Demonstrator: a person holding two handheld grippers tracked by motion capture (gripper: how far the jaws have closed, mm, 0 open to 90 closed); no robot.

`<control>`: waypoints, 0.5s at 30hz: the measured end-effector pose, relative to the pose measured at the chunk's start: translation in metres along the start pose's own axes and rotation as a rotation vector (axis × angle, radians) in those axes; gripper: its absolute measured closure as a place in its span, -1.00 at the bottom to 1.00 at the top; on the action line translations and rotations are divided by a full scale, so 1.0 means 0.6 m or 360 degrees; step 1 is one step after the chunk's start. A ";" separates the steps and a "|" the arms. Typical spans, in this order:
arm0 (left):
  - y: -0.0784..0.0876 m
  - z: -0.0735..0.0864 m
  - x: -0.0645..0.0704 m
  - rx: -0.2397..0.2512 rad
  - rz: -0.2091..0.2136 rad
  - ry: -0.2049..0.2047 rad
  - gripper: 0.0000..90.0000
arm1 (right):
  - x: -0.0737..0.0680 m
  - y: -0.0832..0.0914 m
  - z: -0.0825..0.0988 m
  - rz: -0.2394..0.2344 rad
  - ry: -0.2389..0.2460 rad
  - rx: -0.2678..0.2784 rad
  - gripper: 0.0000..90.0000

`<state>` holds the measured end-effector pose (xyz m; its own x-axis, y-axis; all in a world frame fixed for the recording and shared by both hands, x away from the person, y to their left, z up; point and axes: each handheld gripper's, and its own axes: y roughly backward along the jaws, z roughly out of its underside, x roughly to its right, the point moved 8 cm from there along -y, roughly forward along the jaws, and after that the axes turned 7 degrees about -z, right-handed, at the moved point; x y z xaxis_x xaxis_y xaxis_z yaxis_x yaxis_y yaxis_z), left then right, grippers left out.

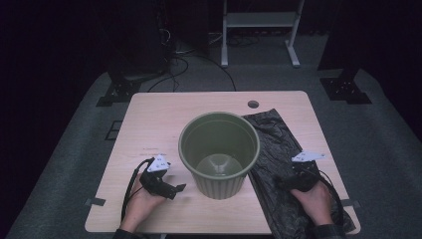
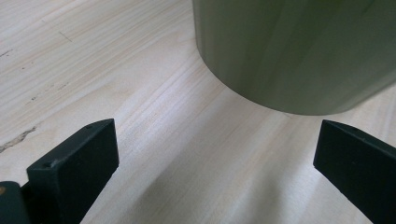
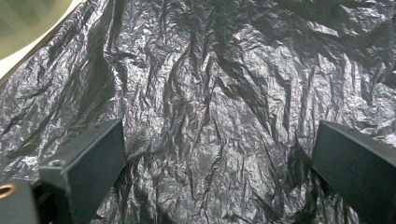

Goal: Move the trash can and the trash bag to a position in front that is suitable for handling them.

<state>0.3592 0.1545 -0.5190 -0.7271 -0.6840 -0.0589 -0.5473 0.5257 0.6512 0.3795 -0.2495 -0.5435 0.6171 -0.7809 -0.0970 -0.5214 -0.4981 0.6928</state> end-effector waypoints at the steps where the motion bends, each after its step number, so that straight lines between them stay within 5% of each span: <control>1: -0.002 0.002 0.000 -0.0012 0.0001 -0.0002 -1.00 | 0.000 0.000 0.000 0.0000 0.0000 0.0000 -0.95; 15: -0.021 0.027 0.004 -0.0098 -0.0032 -0.0051 -1.00 | 0.000 0.000 0.000 -0.0001 0.0001 0.0000 -0.95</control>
<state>0.3580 0.1543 -0.5397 -0.7297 -0.6771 -0.0957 -0.5360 0.4794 0.6949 0.3795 -0.2495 -0.5435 0.6180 -0.7802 -0.0968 -0.5209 -0.4986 0.6928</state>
